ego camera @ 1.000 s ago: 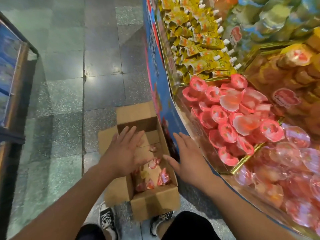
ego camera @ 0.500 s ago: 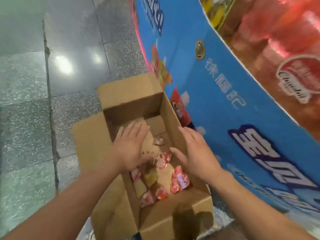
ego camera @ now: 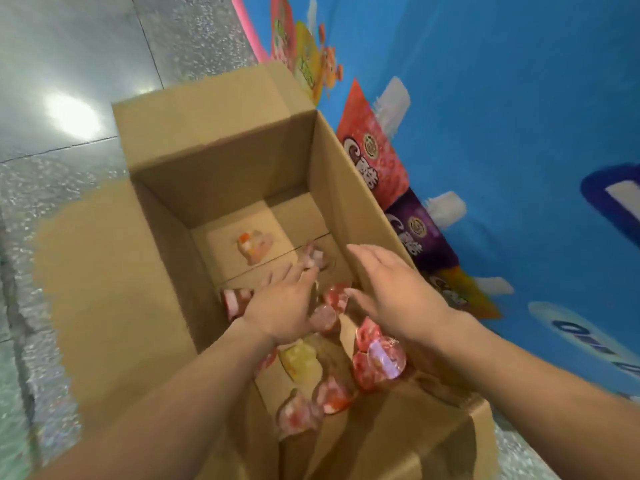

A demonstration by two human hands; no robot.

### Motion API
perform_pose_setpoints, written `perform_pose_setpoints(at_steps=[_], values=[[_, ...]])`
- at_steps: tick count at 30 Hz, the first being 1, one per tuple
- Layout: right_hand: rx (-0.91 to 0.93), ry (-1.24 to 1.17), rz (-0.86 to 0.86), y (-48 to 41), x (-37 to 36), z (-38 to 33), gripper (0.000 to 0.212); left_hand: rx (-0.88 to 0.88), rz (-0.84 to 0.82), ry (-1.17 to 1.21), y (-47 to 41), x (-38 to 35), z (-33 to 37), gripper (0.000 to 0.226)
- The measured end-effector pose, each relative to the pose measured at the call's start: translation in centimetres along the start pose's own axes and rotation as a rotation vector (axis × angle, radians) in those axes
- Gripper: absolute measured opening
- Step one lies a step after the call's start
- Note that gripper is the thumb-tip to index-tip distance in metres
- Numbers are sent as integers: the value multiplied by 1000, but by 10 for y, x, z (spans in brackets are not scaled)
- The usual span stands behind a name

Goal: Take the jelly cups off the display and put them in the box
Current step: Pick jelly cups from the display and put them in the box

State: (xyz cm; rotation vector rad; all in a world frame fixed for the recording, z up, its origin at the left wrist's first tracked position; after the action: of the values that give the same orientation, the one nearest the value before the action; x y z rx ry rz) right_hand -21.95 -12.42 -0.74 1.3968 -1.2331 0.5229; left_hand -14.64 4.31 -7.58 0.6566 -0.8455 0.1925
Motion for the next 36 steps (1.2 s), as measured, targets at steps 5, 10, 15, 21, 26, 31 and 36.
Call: perform_pose_setpoints(at_steps=[5,10,15,21,26,31,36], values=[[28,5,-23,0,-21,17,71,6,16,29,-38,-52,-7,69],[15,-102,65,2,-28,26,64,71,49,50,-60,-79,-10,38],[-39,-185,167,6,-28,33,64,127,19,34,-73,-93,-10,37],[-80,-216,180,6,-27,34,65,202,-22,44,-75,-104,-8,31],[-97,-220,166,8,-27,34,66,203,-40,60,-72,-99,-6,27],[-80,-296,174,-1,-22,36,61,189,-47,56,-50,-64,-13,37],[-44,-246,121,-13,-24,31,55,117,5,-69,0,-8,-26,44]])
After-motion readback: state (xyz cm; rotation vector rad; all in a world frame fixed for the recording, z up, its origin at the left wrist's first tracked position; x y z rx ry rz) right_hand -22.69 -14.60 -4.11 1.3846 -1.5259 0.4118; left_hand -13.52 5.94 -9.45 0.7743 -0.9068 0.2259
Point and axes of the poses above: each hand's wrist, its own y-axis away from the middle knuckle, its own x-axis out of the back of the hand, z = x × y, the point moved 2 cm from there along -y, towards the middle knuckle, and after that the axes turned 8 degrees about -x, right-handed, at the moved point
